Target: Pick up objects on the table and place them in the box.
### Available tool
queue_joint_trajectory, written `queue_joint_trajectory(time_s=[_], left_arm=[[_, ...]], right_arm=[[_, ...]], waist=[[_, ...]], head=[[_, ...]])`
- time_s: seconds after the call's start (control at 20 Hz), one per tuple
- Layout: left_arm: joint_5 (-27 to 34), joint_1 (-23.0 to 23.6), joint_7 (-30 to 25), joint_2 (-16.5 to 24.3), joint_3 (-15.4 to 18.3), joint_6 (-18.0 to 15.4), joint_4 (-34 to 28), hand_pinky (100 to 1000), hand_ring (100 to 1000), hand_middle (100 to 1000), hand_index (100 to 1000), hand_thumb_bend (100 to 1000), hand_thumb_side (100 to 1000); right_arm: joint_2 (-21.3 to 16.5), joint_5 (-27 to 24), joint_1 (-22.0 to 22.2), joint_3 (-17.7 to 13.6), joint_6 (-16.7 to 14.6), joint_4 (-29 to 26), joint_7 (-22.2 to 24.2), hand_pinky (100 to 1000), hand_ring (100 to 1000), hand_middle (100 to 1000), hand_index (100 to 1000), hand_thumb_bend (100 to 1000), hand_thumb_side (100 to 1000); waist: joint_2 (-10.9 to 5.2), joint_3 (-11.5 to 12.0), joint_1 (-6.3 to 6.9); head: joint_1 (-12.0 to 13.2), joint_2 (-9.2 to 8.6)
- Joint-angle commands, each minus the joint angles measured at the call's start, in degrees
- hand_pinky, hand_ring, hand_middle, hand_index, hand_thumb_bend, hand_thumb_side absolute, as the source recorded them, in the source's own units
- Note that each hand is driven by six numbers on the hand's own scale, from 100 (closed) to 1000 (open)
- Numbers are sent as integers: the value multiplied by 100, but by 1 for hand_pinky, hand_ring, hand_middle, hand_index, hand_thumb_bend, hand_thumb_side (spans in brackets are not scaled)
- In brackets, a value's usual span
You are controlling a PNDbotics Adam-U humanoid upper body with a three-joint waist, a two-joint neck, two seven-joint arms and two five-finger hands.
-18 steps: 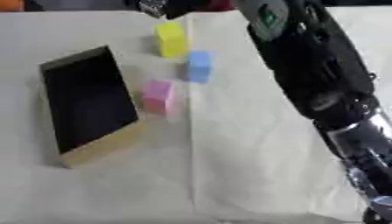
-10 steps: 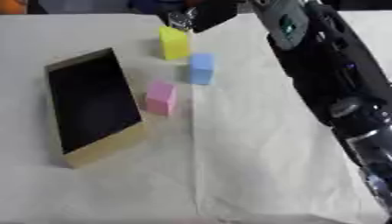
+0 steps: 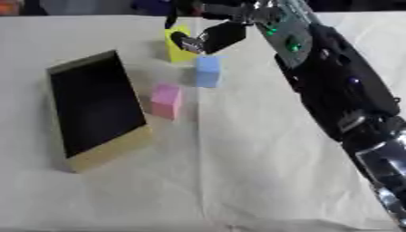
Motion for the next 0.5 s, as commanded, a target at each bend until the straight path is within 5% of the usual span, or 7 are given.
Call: queue_joint_trajectory(time_s=[0.05,0.25,0.5], left_arm=[[14,-55,-13,143,3,11,-95,652,657,750,825,100,742],[8,-55,-12,145,11,21,-95,652,657,750,824,100,741],[2,-68,8,151,22,27,-95,652,657,750,824,100,740]], right_arm=[[96,8,102,3,-104,2,205,880,980,734,815,180,866],[146,226,425,-7,-48,-273,30,881,980,741,820,235,837],[199,523,652,59,-76,-442,71,887,984,732,837,389,692]], waist=[[-119,9,-3],[-118,21,-12],[-126,32,-24]], head=[[2,50],[-1,91],[-20,81]])
